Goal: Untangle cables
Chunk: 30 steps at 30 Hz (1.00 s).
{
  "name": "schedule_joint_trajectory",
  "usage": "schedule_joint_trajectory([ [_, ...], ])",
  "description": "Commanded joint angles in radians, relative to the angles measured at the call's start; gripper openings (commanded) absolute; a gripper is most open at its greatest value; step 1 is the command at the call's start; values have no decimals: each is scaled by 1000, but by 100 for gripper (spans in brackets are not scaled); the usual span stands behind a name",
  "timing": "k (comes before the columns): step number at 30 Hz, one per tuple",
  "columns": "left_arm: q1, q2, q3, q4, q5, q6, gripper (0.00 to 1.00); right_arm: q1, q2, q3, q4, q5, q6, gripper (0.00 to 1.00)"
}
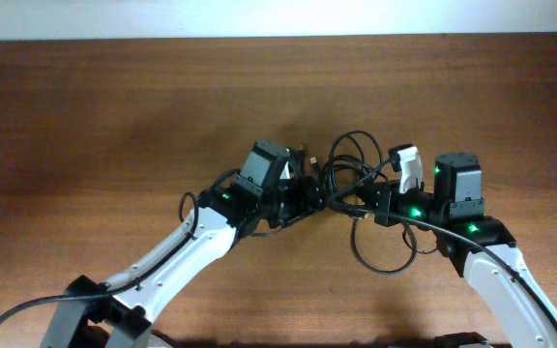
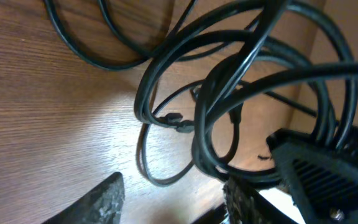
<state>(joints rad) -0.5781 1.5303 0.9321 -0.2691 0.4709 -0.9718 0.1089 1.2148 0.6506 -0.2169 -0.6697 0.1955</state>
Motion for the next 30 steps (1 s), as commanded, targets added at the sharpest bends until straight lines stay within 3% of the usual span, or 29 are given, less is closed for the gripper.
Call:
schedule_joint_trajectory([
  [1, -31, 9, 9, 50, -70, -57, 48, -4, 3, 13, 4, 2, -8, 4],
  [13, -116, 9, 10, 76, -255, -143, 43, -4, 3, 13, 4, 2, -5, 4],
  [23, -131, 9, 9, 77, -297, -158, 33, -4, 3, 13, 4, 2, -5, 4],
  [30, -179, 9, 10, 78, -382, -200, 33, -4, 3, 13, 4, 2, -5, 4],
])
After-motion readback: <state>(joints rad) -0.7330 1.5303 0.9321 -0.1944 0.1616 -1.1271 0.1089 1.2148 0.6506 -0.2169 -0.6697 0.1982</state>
